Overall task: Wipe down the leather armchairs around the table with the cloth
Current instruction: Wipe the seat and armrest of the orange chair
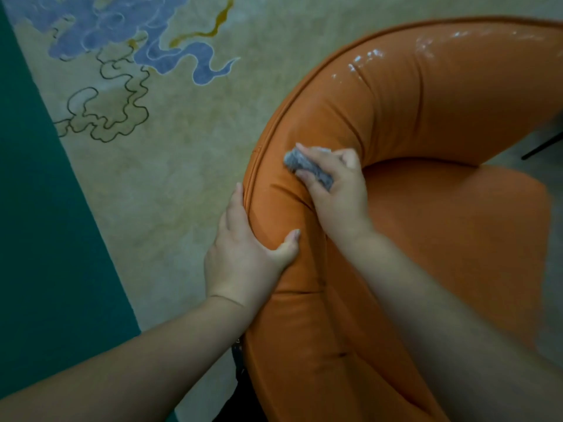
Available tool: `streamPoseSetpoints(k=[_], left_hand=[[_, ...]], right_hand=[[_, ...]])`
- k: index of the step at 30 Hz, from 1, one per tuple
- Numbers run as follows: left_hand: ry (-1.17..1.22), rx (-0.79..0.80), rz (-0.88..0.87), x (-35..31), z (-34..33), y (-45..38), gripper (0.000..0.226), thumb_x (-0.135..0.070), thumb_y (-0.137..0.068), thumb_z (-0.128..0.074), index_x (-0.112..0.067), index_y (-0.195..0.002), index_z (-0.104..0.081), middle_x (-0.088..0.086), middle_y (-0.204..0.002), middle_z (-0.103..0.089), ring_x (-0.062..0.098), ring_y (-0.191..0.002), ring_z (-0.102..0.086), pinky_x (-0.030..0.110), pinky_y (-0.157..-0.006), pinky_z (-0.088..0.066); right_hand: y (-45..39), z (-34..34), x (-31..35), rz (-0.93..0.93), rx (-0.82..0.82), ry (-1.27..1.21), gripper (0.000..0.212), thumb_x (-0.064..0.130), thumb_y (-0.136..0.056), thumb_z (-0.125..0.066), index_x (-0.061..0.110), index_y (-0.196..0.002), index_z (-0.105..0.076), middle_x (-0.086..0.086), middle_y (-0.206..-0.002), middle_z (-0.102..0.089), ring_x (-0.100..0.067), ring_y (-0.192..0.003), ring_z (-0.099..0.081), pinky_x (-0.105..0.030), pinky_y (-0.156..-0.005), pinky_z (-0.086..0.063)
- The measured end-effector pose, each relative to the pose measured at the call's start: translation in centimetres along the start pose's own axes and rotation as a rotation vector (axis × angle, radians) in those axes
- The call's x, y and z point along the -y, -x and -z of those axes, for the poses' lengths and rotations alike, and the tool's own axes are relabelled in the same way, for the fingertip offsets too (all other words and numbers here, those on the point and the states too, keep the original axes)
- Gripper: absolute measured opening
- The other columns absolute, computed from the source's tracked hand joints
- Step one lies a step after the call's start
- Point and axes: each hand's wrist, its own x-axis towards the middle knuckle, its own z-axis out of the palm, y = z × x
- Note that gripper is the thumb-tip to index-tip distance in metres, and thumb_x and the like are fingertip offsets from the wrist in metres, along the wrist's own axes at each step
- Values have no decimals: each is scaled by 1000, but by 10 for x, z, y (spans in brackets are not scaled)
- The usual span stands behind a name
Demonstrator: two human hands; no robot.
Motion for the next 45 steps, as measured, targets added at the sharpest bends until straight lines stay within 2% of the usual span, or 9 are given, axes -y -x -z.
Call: streamPoseSetpoints(k=[4,9,12,17,22,26,31,40,45], left_hand=[[11,19,10,-1,1,0,107,-67,-64,-62,-23,-151,-18,3,-149,-39,24,-128,-46,36,-94,-43],[59,61,26,-3,5,-3,105,-63,-66,-68,-21,-150,-20,5,-149,-38,25,-130,-44,38,-96,-42],[86,113,43,-5,11,-4,106,-62,-67,-70,-22,-150,-17,6,-148,-37,28,-129,-44,40,-95,-42],[81,310,33,-3,22,-11,108,-64,-71,-67,-32,-150,0,5,-154,-27,28,-133,-41,41,-97,-42],[15,505,-206,12,51,-60,103,-55,-77,-67,-17,-152,-9,8,-151,-31,25,-133,-40,39,-104,-37],[-2,601,-430,5,78,-117,91,-49,-83,-66,-18,-152,-15,8,-148,-35,24,-131,-41,36,-105,-38],[-42,668,-564,-12,93,-178,86,-52,-83,-63,-18,-150,-22,7,-145,-40,22,-131,-41,39,-106,-40],[-45,700,-585,-79,39,-253,92,-57,-79,-65,-16,-150,-23,5,-142,-44,21,-126,-47,31,-94,-39],[-118,942,-709,-111,8,-283,116,-52,-63,-82,-13,-151,-16,7,-148,-37,23,-130,-43,37,-106,-38]], right_hand=[[38,11,3,-125,85,-99,45,6,-81,-70,29,-119,-60,-1,-94,-41,10,-88,-49,3,-81,-35],[57,38,5,-267,183,58,43,12,-81,-71,24,-122,-63,-3,-99,-40,1,-89,-45,4,-87,-25],[59,57,7,-380,72,143,43,16,-82,-72,25,-122,-63,-4,-102,-40,-5,-87,-45,7,-81,-26],[48,57,22,-478,-84,163,40,20,-83,-71,27,-121,-63,-1,-102,-39,1,-82,-45,8,-73,-28],[19,22,52,-560,-372,76,38,19,-84,-70,27,-120,-63,-2,-106,-41,5,-82,-49,9,-70,-30],[-2,4,69,-601,-529,84,39,19,-84,-70,23,-123,-62,-6,-108,-42,0,-84,-48,10,-74,-27],[-14,-7,87,-694,-725,76,39,21,-86,-68,24,-124,-61,-6,-109,-42,-1,-85,-48,11,-73,-25],[-52,11,63,-703,-821,96,32,25,-92,-59,24,-124,-60,-7,-109,-47,9,-84,-48,10,-75,-26],[-107,18,46,-600,-740,64,35,19,-90,-61,23,-125,-60,-4,-110,-45,0,-90,-50,3,-85,-32]])
